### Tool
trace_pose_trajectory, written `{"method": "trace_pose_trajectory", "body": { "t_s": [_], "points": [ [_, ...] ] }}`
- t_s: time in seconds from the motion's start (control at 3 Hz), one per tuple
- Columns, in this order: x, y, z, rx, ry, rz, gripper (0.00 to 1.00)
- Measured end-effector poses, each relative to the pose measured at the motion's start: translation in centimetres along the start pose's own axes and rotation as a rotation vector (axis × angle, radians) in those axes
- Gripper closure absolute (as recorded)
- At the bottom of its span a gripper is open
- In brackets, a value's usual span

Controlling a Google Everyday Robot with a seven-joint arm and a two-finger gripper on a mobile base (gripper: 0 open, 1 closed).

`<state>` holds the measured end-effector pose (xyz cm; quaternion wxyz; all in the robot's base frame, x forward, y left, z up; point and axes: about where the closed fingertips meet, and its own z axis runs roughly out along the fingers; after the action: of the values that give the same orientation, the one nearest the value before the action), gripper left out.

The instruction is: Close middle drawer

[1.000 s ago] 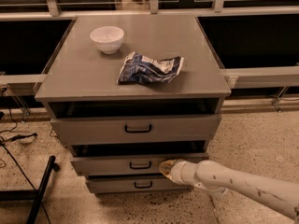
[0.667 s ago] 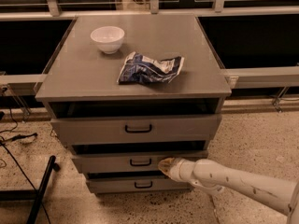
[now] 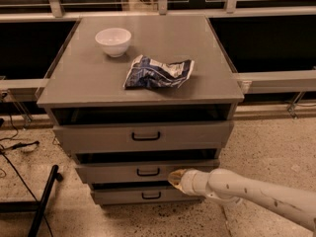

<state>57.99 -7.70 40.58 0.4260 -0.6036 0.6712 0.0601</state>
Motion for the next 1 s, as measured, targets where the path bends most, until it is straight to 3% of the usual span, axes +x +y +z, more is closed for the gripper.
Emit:
{"method": "trace_pose_trajectory", "body": {
  "t_s": [0.67, 1.0],
  "points": [
    [-1.0, 5.4, -5.3, -0.196, -0.035, 0.095, 0.96],
    [-1.0, 5.4, -5.3, -0.196, -0.036, 0.095, 0.73]
  ]
}}
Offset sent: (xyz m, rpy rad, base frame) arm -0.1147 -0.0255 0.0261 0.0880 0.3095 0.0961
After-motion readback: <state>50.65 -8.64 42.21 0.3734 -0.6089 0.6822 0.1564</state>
